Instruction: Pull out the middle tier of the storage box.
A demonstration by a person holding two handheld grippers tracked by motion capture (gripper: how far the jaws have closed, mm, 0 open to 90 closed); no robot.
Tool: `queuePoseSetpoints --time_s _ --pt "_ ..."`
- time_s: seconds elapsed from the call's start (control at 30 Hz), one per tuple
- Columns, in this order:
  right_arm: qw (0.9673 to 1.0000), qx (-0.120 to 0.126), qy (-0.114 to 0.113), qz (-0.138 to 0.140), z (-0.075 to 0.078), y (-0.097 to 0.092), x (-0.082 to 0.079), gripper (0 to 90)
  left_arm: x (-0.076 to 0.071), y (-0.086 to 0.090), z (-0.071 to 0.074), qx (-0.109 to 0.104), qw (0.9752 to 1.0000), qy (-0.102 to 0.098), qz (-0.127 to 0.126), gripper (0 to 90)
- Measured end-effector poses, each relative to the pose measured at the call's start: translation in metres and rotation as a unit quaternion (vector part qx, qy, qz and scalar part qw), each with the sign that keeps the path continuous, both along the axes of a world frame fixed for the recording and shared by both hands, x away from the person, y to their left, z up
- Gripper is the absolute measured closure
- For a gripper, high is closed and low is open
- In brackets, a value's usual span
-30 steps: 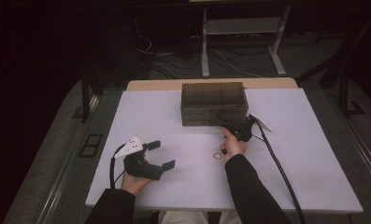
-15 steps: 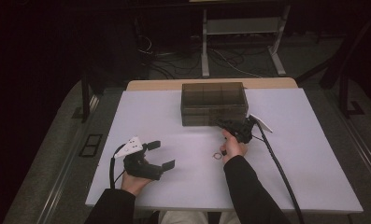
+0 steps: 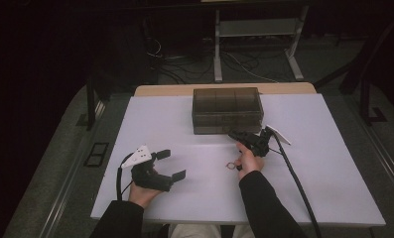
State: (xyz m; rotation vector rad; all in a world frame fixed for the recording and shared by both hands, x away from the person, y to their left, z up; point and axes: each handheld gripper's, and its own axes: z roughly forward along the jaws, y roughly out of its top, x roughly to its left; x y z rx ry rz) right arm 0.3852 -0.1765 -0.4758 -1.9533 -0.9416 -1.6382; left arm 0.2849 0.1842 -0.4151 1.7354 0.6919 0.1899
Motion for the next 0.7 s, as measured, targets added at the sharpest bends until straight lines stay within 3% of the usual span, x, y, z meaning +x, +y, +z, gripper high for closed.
queuePoseSetpoints --time_s 0.7 --pt "1.0000 0.001 0.004 -0.004 -0.0001 0.0013 -0.0043 78.8 0.0000 0.0000 0.0000 0.001 1.0000 0.000 0.000 0.0"
